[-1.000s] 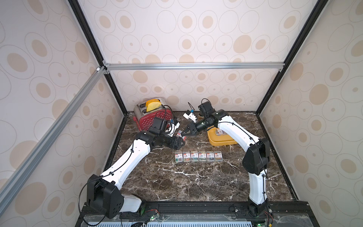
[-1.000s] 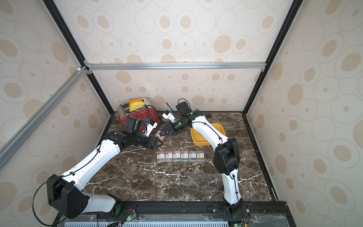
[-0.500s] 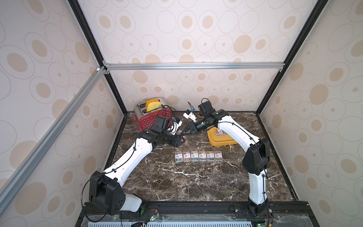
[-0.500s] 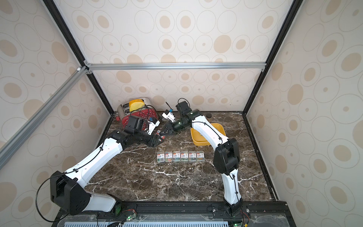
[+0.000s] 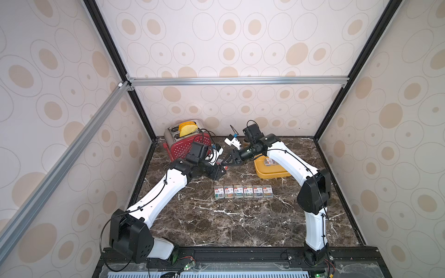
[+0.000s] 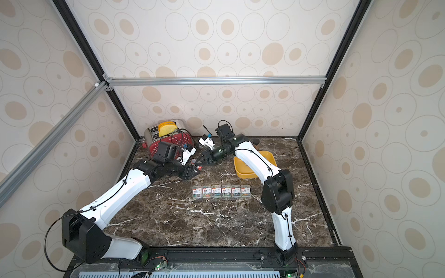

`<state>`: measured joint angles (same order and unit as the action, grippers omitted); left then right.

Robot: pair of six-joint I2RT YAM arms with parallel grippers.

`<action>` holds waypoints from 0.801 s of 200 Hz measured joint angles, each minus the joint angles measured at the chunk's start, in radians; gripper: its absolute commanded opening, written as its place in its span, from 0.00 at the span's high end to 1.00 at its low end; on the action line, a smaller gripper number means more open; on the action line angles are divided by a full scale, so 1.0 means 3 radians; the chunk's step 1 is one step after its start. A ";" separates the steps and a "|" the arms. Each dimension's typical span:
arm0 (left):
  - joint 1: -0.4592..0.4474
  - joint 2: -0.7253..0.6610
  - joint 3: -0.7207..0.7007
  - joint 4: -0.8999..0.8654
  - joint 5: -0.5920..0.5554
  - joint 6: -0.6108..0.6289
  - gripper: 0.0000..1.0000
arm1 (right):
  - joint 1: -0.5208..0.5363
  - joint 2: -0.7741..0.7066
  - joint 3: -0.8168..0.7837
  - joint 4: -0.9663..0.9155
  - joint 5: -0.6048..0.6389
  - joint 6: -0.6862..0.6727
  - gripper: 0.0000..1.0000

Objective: Take the paper clips out of the storage box
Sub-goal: Place the boxed paper clips at the center of the board.

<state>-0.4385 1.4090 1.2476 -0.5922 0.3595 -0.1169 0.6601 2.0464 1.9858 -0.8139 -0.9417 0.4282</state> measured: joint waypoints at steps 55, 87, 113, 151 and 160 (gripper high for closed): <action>0.0089 0.0001 -0.0182 -0.0172 -0.0233 -0.0233 0.70 | -0.0086 -0.0003 0.0080 -0.0164 0.0027 -0.0076 0.24; 0.0251 0.0106 -0.0446 -0.0261 -0.0280 -0.0474 0.70 | -0.0310 -0.0150 -0.0117 -0.0304 0.0177 -0.0214 0.24; 0.0290 0.0303 -0.0577 -0.0333 -0.0348 -0.0637 0.70 | -0.0451 -0.0342 -0.0409 -0.0341 0.0282 -0.0298 0.24; 0.0290 0.0556 -0.0604 -0.0352 -0.0435 -0.0749 0.70 | -0.0463 -0.0444 -0.0645 -0.0341 0.0327 -0.0333 0.24; 0.0290 0.0607 -0.0604 -0.0355 -0.0456 -0.0758 0.70 | -0.0463 -0.0444 -0.0656 -0.0338 0.0338 -0.0341 0.24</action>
<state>-0.3515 1.5909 1.0664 -0.6987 0.2226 -0.3443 0.5213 1.9133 1.7889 -0.9154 -0.8402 0.3260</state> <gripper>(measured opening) 0.541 0.760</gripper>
